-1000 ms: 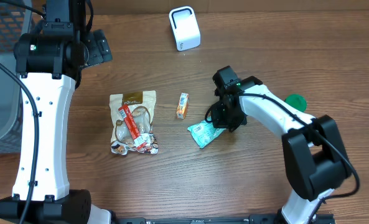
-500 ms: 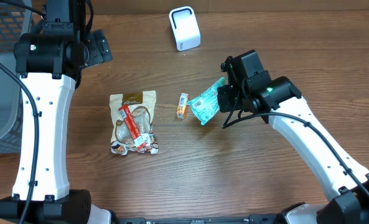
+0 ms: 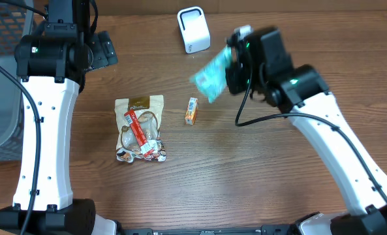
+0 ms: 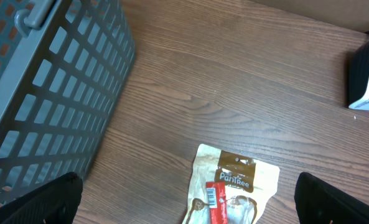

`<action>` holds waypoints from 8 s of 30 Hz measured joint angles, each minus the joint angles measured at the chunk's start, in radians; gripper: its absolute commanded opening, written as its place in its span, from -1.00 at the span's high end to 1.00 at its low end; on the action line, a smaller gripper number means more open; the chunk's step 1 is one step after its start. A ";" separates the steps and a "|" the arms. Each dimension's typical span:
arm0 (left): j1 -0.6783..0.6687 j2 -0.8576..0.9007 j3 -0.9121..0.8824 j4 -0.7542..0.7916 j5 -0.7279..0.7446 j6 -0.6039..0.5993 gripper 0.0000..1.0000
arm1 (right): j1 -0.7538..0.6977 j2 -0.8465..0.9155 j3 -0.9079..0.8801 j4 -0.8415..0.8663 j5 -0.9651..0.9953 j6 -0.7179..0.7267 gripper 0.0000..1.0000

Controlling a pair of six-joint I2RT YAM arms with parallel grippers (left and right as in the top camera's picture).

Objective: Scan the item barcode
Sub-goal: 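Carry the teal wipes pack up to the white scanner, then hold the wipes pack label under the scanner with the right gripper, then move the wipes pack right and lower it beside the jar, then open the right gripper to release the wipes pack and raise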

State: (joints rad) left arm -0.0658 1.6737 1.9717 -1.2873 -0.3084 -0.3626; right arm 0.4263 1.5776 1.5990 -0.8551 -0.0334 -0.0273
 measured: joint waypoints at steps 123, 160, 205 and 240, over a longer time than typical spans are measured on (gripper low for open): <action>0.000 0.000 0.000 0.000 -0.002 0.000 -0.99 | 0.150 0.833 0.123 1.314 0.653 -0.863 0.93; 0.000 0.000 0.000 0.000 -0.003 0.000 -0.99 | -0.305 0.301 -0.058 -0.191 -0.022 -0.312 0.93; 0.000 0.000 0.000 0.000 -0.003 0.000 -1.00 | -0.179 0.301 -0.243 0.121 -0.021 0.394 0.07; 0.000 0.000 0.000 0.000 -0.003 0.000 -0.99 | -0.210 0.301 -0.411 0.140 0.232 0.418 0.08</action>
State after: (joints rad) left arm -0.0658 1.6737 1.9717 -1.2873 -0.3111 -0.3626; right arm 0.2165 1.8786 1.1881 -0.7147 0.1989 0.3912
